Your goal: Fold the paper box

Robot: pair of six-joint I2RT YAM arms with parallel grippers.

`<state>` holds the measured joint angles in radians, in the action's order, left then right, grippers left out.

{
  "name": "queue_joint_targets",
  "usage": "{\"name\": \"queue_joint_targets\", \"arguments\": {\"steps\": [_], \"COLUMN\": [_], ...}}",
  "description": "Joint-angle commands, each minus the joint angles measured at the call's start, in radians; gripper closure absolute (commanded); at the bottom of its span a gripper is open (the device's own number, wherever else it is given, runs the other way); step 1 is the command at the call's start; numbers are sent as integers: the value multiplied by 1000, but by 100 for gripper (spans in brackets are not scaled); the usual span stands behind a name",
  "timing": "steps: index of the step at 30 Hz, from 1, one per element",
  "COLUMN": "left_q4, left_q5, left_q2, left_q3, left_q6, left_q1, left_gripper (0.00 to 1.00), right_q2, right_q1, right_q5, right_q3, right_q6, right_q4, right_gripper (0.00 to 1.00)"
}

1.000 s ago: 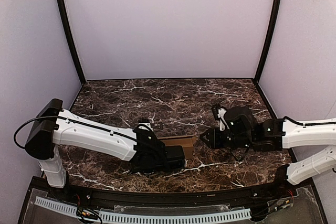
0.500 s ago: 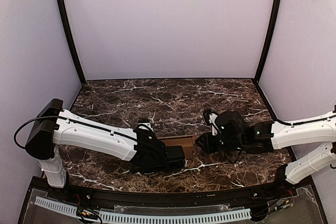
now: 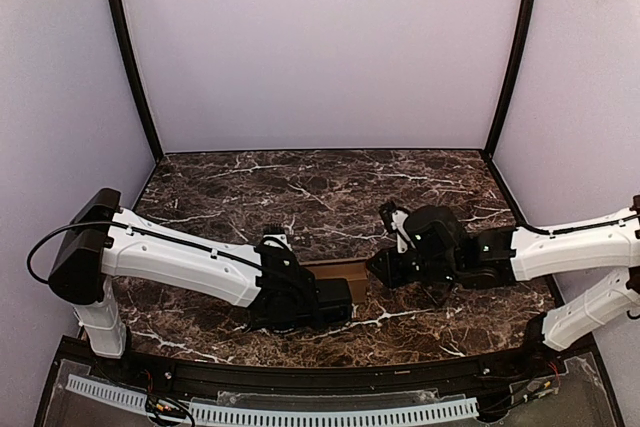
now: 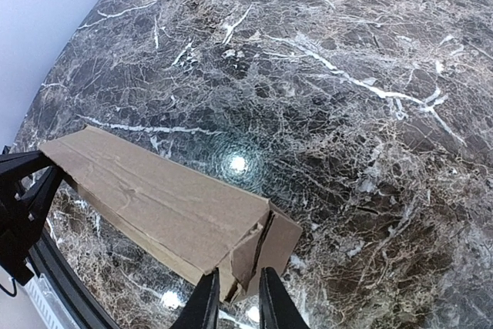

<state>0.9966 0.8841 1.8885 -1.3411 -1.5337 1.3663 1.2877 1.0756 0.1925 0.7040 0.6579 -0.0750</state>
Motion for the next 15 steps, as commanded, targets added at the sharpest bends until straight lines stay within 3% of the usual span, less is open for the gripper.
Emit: {"name": "queue_joint_targets", "arguments": {"steps": [1,10,15], "left_q4": [81,94,96], "left_q5": [-56,-54,-54], "left_q2": [30,30,30], "left_q3": [3,3,2], "left_q6": [-13,-24,-25], "left_q1": [-1,-1,-1], "left_gripper": [100,99,100], "right_q2": [41,76,98], "right_q1": [13,26,37], "right_q5": [26,53,73], "right_q3": [50,80,91], "right_q6": [-23,-41,-32], "right_q4": [9,5,-17], "right_gripper": [83,99,100]}}
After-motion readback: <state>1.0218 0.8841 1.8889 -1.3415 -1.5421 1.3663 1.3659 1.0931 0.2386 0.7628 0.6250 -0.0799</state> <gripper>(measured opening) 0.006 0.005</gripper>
